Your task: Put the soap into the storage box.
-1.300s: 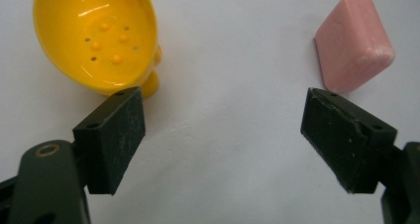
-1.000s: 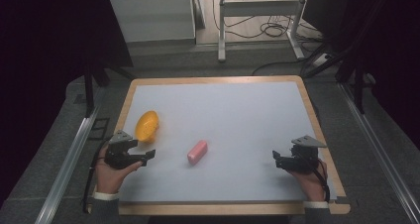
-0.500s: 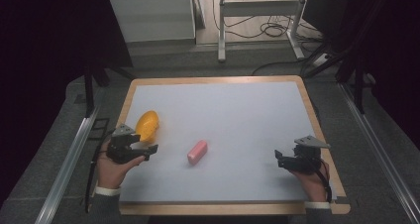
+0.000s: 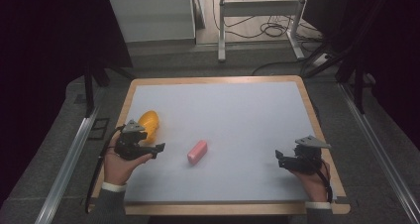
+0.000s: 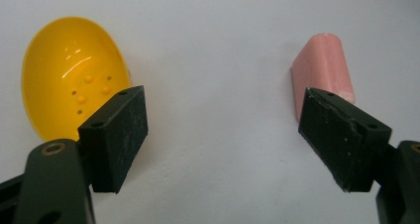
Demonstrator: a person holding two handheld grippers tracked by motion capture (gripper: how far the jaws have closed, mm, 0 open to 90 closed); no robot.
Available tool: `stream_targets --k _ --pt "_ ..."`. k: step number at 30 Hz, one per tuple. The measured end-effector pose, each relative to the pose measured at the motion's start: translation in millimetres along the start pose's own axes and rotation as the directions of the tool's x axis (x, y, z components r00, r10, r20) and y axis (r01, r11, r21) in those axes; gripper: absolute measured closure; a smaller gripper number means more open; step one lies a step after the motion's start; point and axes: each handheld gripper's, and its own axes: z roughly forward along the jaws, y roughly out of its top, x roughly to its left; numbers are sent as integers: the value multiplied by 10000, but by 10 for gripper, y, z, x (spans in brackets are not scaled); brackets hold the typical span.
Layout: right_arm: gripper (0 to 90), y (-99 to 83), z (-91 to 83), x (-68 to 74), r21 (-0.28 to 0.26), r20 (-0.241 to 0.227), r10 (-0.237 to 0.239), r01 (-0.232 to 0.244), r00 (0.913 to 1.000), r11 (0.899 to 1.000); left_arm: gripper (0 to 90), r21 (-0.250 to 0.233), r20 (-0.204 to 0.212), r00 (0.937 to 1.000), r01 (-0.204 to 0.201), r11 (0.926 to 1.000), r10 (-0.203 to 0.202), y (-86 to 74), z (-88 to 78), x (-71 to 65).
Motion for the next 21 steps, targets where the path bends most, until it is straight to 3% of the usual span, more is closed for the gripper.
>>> stream_targets --k 13,21 --pt "75 -3 -4 -15 15 14 22 -22 10000 10000 191 325 242 9982 -553 9979 546 137 128 -173" --pt "75 -3 -4 -13 34 17 -19 19 10000 10000 193 504 295 9975 -649 9966 635 184 222 -242"
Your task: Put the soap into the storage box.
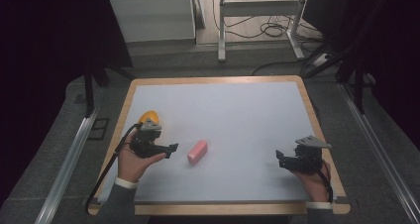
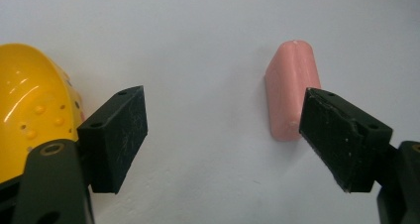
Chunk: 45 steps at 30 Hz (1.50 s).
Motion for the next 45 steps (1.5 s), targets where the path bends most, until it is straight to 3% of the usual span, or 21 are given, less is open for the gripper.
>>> stream_targets --k 9,17,20,26,34,36,45 --pt "75 -3 5 -3 26 18 -25 25 10000 10000 190 317 29 9998 -208 9993 207 86 116 -107" --pt "75 -12 18 -12 86 53 -13 12 10000 10000 173 609 327 9974 -665 9959 646 154 258 -256" --pt "75 -9 14 -8 90 31 -30 30 10000 10000 169 652 513 9968 -641 9958 609 155 316 -296" --pt "75 -6 10 -5 81 42 -31 31 10000 10000 168 893 431 9958 -843 9924 807 174 402 -349" --pt "75 -16 32 16 141 56 -95 94 9999 9999 168 971 420 9932 -1119 9890 1082 332 524 -509" --pt "75 -18 35 20 175 36 -107 106 9999 9998 171 883 548 9942 -974 9913 928 360 542 -513" --pt "75 -34 56 14 248 64 -132 130 9999 9996 190 1325 220 9955 -947 9867 926 427 666 -519"
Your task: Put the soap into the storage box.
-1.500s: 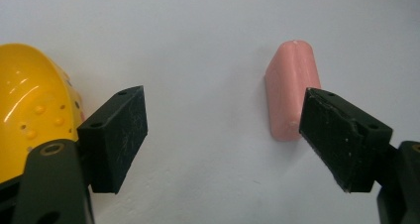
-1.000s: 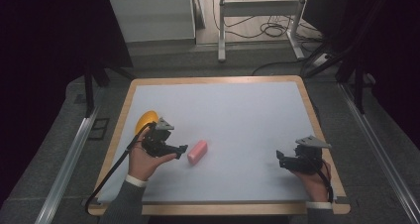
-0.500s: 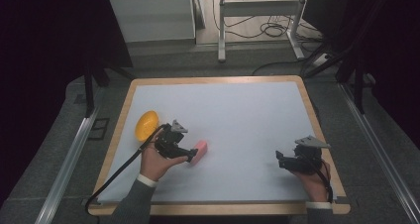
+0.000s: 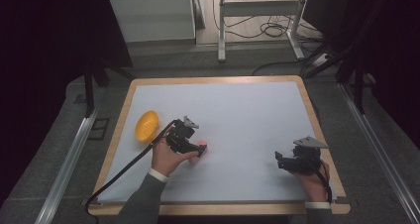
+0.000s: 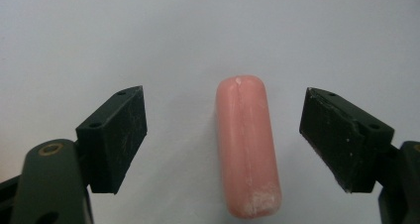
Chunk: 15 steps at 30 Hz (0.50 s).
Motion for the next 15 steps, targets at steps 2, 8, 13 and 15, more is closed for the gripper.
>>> stream_targets --k 2,8,13,15 --pt "75 -5 4 -2 16 32 12 -12 10000 10000 197 141 -36 10000 47 9999 -47 -3 38 -5" --pt "75 -2 2 5 5 18 -27 27 10000 10000 231 571 26 10000 5 9984 -7 -17 154 -32" --pt "75 -12 20 1 83 74 -2 1 10000 10000 272 881 11 9999 123 9960 -125 -26 246 -34" --pt "75 -11 22 4 81 54 -14 14 10000 10000 284 994 27 9998 197 9949 -201 -33 285 -38"
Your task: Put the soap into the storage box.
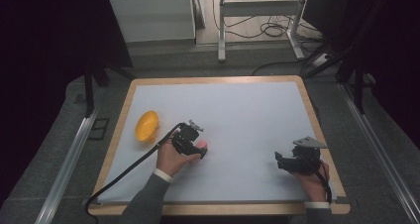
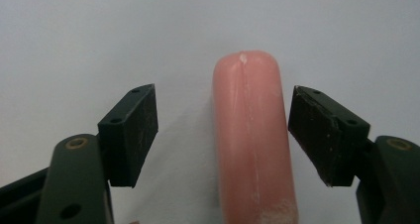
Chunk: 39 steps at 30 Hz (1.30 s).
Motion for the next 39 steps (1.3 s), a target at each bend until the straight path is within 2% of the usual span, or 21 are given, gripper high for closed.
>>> stream_targets --k 4,10,16,20,24,33,39 --pt "75 -2 0 0 23 37 -42 42 10000 10000 312 109 82 9999 59 9999 -60 -16 38 -13" --pt "75 -1 2 -1 27 46 -54 54 10000 10000 403 280 -48 9998 214 9994 -213 -37 90 -15" --pt "75 0 2 5 46 59 -73 72 10000 10000 499 343 177 9992 339 9988 -345 -52 109 -42" --pt "75 0 3 7 33 43 -85 85 10000 10000 511 410 159 9992 363 9985 -370 -71 125 -55" --pt "75 2 4 10 33 45 -86 86 10000 10000 581 364 317 9985 437 9984 -449 -90 138 -61" --pt "75 8 -4 14 21 31 -72 72 10000 10000 597 445 333 9989 330 9985 -345 -90 115 -40" --pt "75 9 -10 6 -23 70 -56 56 10000 10000 598 219 410 9985 343 9992 -351 -93 38 -15"
